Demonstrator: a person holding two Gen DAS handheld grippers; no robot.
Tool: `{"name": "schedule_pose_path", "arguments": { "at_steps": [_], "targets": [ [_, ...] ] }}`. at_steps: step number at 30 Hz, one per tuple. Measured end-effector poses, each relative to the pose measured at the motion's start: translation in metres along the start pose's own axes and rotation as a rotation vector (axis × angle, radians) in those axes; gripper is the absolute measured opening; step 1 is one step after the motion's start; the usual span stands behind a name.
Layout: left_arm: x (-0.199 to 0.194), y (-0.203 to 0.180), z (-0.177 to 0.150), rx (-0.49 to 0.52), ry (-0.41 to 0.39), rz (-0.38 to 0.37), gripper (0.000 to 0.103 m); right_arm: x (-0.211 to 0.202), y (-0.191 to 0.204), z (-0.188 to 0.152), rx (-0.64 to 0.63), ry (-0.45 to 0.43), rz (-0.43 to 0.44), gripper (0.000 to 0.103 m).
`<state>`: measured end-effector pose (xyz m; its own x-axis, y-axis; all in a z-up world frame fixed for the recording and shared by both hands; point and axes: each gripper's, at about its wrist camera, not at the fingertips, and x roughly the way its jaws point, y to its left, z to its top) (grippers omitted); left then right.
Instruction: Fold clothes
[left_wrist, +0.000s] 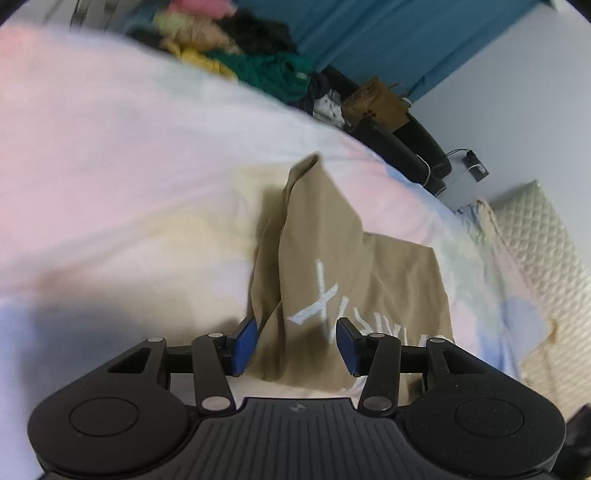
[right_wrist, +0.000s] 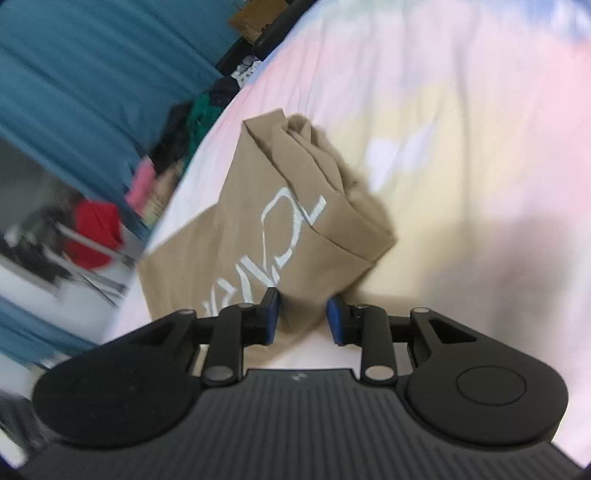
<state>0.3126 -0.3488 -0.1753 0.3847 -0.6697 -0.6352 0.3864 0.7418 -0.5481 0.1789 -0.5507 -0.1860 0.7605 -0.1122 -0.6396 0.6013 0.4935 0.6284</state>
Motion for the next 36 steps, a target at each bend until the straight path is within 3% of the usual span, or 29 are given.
{"name": "schedule_pose_path", "arguments": {
  "at_steps": [8, 10, 11, 12, 14, 18, 24, 31, 36],
  "targets": [
    [-0.114, -0.06, -0.006, 0.159, -0.12, 0.01, 0.068, -0.113, 0.045, 0.002, -0.263, -0.121, 0.032, 0.032],
    [-0.14, -0.081, -0.01, 0.218, -0.152, 0.026, 0.075, -0.138, 0.057, 0.001, -0.316, -0.159, 0.037, 0.038],
    [-0.155, -0.092, -0.012, 0.247, -0.171, 0.029, 0.078, -0.152, 0.062, 0.0, -0.338, -0.179, 0.049, 0.05],
    [-0.169, -0.104, -0.015, 0.275, -0.191, 0.031, 0.083, -0.166, 0.066, -0.002, -0.357, -0.2, 0.063, 0.072],
    [-0.199, -0.121, -0.024, 0.341, -0.238, 0.029, 0.091, -0.192, 0.075, -0.008, -0.393, -0.246, 0.083, 0.089],
    [-0.258, -0.147, -0.049, 0.435, -0.317, 0.019, 0.103, -0.237, 0.087, -0.021, -0.45, -0.291, 0.126, 0.088],
    [-0.316, -0.162, -0.083, 0.515, -0.423, 0.051, 0.103, -0.282, 0.092, -0.049, -0.496, -0.307, 0.16, 0.088],
    [-0.36, -0.158, -0.127, 0.581, -0.498, 0.093, 0.103, -0.31, 0.092, -0.105, -0.651, -0.406, 0.137, 0.088],
    [-0.367, -0.136, -0.151, 0.582, -0.489, 0.065, 0.103, -0.311, 0.082, -0.131, -0.665, -0.449, 0.12, 0.088]
  ]
}}
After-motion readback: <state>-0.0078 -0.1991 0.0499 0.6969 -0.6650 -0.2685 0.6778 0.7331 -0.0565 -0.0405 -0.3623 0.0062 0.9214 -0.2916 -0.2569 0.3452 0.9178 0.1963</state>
